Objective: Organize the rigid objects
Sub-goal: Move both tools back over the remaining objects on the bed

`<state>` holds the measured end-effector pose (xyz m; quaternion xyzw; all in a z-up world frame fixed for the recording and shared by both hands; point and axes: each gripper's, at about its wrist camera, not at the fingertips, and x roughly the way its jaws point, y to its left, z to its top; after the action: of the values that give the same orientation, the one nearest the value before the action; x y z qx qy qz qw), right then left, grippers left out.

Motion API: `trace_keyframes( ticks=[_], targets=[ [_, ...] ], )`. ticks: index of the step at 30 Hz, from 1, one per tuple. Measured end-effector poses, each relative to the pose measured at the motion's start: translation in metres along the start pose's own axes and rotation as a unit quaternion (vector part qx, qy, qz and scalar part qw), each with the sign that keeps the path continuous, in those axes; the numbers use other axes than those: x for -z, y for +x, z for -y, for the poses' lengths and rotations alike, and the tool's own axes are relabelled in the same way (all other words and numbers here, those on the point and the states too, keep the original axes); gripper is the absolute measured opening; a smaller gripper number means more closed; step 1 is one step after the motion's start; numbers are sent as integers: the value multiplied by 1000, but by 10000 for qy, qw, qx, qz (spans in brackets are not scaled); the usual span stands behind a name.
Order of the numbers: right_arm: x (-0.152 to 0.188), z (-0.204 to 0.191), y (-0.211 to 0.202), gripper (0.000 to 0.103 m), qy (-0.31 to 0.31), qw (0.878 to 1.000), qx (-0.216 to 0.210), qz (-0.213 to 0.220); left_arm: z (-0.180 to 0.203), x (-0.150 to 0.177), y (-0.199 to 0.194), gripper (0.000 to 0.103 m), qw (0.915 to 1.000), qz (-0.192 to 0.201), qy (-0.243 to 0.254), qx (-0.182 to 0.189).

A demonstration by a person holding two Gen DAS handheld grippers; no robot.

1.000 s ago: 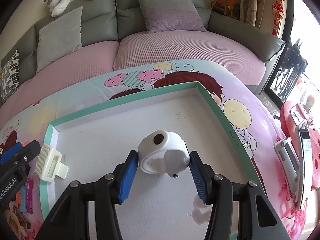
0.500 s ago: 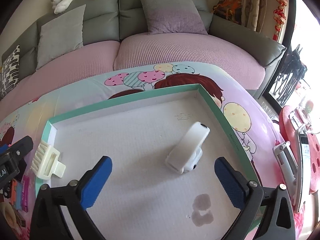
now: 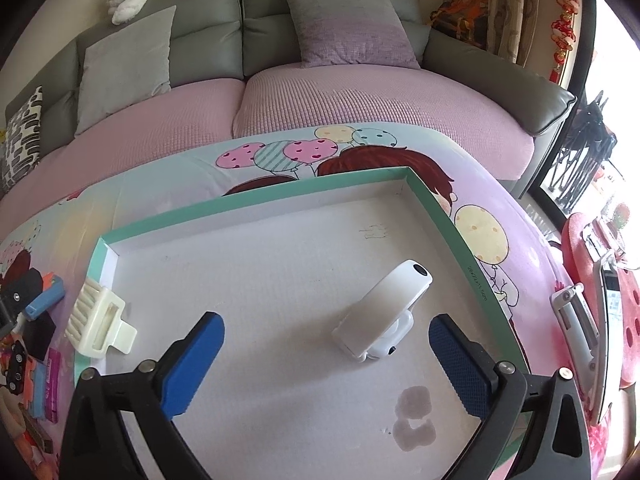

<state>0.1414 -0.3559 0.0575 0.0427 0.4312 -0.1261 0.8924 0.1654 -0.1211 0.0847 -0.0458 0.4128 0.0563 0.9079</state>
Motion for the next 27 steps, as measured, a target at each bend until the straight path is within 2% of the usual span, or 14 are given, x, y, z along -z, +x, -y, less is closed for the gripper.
trace_keyframes(
  ticks=[5, 12, 21, 27],
  targets=[
    [-4, -6, -13, 103, 95, 9994, -284, 194, -21, -2, -14, 99, 9997, 113, -190, -145],
    [-9, -36, -40, 103, 13, 9937, -1014, 472, -60, 2, -39, 99, 9980, 205, -334, -489],
    [6, -114, -73, 103, -796, 9757, -1961, 566, -127, 25, -48, 99, 9929, -105, -838, -841],
    [32, -166, -81, 103, -1413, 9607, -2370, 311, -161, 40, -49, 99, 9892, -299, -1112, -912]
  ],
)
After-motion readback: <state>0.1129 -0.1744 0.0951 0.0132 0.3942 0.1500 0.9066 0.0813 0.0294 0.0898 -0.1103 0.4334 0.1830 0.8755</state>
